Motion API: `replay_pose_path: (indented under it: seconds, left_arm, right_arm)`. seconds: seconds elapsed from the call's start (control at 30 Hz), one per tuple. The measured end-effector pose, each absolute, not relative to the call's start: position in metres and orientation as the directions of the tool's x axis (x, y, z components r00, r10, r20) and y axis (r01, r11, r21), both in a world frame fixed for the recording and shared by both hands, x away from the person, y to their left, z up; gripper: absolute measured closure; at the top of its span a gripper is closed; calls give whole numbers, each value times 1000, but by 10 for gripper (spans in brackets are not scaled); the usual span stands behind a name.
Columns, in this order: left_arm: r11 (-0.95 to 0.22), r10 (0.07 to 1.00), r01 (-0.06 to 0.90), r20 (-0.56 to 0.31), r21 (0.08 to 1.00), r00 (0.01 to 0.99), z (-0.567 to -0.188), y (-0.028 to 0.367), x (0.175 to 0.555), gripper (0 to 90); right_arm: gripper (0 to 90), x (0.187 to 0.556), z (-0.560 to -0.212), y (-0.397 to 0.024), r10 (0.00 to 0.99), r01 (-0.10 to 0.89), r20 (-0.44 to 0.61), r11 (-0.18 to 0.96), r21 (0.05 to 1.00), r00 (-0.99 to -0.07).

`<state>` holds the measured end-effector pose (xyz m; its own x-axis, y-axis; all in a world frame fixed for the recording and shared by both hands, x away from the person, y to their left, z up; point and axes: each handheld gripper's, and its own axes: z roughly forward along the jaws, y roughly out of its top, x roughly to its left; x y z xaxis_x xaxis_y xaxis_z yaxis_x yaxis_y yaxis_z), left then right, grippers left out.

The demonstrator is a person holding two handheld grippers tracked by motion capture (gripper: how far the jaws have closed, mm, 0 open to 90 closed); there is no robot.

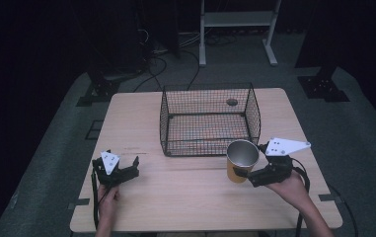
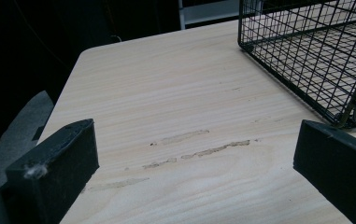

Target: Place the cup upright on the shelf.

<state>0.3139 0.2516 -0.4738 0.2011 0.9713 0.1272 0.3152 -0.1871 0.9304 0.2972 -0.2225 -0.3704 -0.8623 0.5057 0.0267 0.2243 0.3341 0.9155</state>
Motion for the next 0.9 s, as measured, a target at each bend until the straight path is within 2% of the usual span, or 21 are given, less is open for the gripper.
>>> replay_pose_path:
  seconds: [0.37, 0.9]
  left_arm:
    - [-188, 971, 316, 128, 930, 201, -474, 252, 314, 0]
    - [-186, 972, 317, 126, 930, 201, -474, 252, 314, 0]
  right_arm:
    - [134, 314, -341, -220, 477, 219, 33, 339, 915, -879]
    - [133, 339, -318, -218, 472, 225, 40, 344, 911, -881]
